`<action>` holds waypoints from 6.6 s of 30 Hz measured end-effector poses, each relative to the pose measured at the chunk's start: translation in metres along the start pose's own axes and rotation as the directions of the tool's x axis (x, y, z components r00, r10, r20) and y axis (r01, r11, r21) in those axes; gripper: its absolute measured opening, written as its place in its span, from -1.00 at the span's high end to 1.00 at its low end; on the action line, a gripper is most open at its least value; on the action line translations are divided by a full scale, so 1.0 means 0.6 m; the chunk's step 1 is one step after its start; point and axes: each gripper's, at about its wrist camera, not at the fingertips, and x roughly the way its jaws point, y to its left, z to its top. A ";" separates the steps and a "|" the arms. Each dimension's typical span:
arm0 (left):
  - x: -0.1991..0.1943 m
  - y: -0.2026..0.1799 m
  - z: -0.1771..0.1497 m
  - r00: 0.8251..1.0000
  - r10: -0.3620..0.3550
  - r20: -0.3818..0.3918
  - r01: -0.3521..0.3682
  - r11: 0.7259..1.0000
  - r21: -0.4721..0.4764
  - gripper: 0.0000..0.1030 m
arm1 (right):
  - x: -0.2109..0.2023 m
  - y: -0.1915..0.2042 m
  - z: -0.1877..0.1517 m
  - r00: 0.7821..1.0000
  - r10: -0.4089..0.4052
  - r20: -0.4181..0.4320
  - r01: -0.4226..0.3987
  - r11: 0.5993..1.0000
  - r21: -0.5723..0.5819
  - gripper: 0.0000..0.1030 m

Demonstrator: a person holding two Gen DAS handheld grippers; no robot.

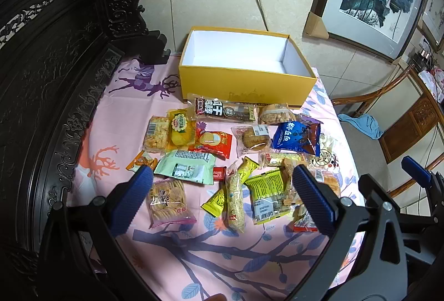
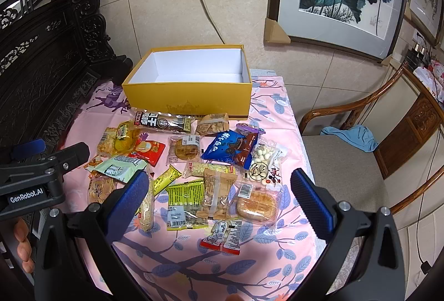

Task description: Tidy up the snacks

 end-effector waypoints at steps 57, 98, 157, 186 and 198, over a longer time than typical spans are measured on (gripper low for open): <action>0.004 -0.004 -0.006 1.000 -0.006 -0.010 0.006 1.000 -0.004 -0.96 | 0.005 0.005 0.003 1.000 -0.002 -0.005 0.002 1.000 0.002 -0.97; 0.257 -0.031 -0.132 0.979 0.083 -0.186 -0.064 0.992 0.105 -0.96 | 0.294 -0.051 -0.195 0.906 0.013 -0.424 0.058 0.986 0.155 -0.80; 0.140 0.052 -0.037 0.982 -0.182 -0.057 0.170 0.970 -0.174 0.53 | 0.149 0.001 -0.018 0.974 0.204 -0.097 -0.198 0.978 0.069 0.27; 0.354 0.011 0.394 0.998 -0.007 -0.060 0.000 0.993 -0.116 -0.53 | 0.440 0.024 0.374 0.984 0.149 -0.099 -0.149 0.989 0.010 -0.04; 0.278 0.059 0.357 0.997 -0.077 -0.002 0.076 0.985 -0.156 -0.73 | 0.404 0.003 0.342 0.983 0.136 -0.122 -0.140 0.990 -0.022 -0.27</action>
